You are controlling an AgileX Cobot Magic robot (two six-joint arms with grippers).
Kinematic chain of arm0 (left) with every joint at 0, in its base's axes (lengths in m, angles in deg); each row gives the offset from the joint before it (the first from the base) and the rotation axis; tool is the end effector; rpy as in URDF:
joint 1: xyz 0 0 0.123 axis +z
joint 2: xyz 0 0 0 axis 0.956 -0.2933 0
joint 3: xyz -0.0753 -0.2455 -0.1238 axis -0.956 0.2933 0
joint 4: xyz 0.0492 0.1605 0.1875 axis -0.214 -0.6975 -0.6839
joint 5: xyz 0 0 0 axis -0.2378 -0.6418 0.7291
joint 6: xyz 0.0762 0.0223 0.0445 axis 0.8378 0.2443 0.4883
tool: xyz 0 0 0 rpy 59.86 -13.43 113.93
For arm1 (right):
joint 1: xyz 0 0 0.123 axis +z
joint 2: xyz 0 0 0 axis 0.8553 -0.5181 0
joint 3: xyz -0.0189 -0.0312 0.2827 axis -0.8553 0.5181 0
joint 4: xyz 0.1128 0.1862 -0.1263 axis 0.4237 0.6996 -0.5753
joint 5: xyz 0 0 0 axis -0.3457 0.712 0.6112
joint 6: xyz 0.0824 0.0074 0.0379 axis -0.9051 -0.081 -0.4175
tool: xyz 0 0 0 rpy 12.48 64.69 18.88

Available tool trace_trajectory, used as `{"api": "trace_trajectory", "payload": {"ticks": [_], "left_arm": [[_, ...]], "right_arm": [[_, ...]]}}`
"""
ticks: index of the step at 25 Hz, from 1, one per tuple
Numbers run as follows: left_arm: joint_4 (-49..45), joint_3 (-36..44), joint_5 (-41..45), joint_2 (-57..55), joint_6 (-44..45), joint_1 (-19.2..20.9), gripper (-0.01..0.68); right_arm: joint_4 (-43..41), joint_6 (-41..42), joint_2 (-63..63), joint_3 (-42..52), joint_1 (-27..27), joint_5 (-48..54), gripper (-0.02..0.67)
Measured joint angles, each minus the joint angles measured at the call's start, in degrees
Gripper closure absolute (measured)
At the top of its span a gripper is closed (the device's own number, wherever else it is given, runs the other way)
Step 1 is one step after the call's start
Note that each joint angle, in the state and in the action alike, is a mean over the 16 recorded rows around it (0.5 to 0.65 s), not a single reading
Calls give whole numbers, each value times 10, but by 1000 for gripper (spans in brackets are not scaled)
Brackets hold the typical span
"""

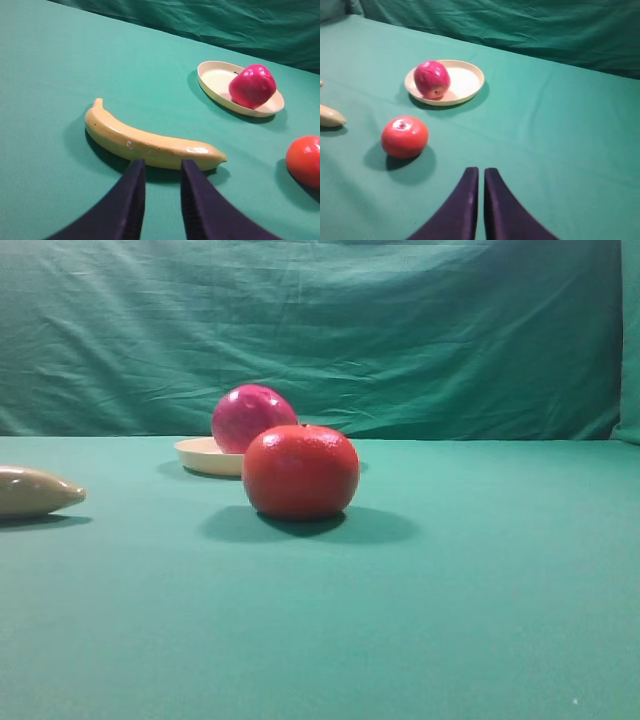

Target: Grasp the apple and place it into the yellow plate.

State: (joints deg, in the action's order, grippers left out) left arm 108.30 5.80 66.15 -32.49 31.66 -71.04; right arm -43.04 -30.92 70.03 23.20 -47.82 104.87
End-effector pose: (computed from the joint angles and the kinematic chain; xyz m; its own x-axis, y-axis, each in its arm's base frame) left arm 0.0531 -0.0088 0.1788 -0.2362 -0.1069 -0.9658 0.0564 0.9907 -0.1235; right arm 0.0492 0.0133 0.2346 -0.2445 -0.0608 -0.9677 -0.2327 0.9726 -0.0023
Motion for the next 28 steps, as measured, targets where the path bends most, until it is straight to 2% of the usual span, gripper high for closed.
{"api": "trace_trajectory", "payload": {"ticks": [11,28], "left_arm": [[0,0,0,0,0,0,516],[0,0,0,0,0,0,516]], "right_arm": [[-4,0,55,103,-78,-44,649],[-3,8,55,131,-88,-46,649]]}}
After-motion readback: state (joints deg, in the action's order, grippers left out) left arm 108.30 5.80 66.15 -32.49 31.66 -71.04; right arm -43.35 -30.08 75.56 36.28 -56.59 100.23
